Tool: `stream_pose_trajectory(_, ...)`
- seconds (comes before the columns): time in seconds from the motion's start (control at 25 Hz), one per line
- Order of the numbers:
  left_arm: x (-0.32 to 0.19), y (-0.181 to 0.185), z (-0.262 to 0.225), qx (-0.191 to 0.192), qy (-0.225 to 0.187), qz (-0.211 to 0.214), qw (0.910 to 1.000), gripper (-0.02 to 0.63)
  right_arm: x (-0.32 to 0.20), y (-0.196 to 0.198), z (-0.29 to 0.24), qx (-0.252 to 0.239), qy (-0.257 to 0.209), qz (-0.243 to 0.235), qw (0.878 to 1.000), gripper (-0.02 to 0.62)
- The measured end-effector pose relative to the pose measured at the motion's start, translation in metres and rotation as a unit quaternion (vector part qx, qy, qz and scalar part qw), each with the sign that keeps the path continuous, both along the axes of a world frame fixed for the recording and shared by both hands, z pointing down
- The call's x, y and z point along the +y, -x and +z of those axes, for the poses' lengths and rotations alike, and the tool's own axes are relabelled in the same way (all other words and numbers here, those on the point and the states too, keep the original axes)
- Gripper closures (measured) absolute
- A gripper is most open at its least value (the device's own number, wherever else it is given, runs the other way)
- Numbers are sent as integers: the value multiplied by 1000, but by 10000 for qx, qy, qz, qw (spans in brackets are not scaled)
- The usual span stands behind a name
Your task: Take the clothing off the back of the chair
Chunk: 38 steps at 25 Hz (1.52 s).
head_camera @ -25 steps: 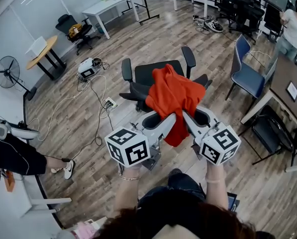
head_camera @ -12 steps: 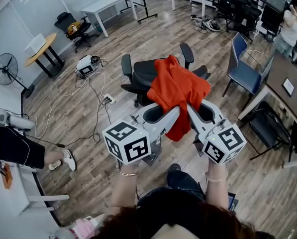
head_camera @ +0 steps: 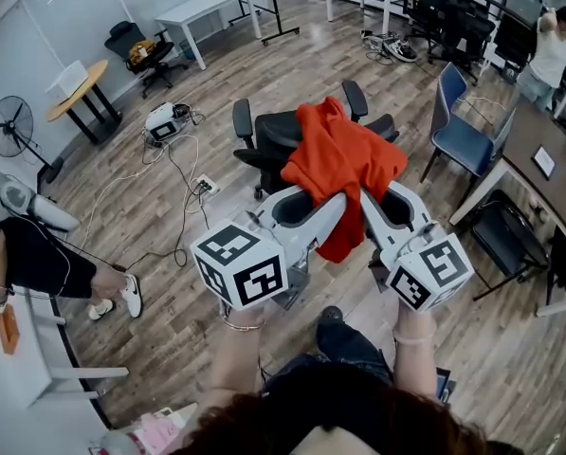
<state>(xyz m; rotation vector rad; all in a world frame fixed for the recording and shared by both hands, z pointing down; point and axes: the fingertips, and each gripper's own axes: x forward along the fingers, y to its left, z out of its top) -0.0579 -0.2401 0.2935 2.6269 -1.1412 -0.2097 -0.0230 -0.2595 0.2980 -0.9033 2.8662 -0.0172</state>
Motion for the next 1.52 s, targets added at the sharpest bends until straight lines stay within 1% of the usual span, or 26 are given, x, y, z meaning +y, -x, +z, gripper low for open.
stream_pose_trajectory(0.24, 17, 0, -11, 18, -88, 17, 10000, 489, 18, 1, -11, -60, -95, 42, 9999, 528)
stream_pose_trajectory(0.92, 80, -3, -21, -10, -281, 21, 9996, 489, 80, -1, -22, -75, -328, 28, 9994, 528)
stream_pose_trajectory(1.52, 124, -14, -4, -69, -84, -14, 9999, 489, 125, -13, -3, 121, -69, 138, 9998, 528)
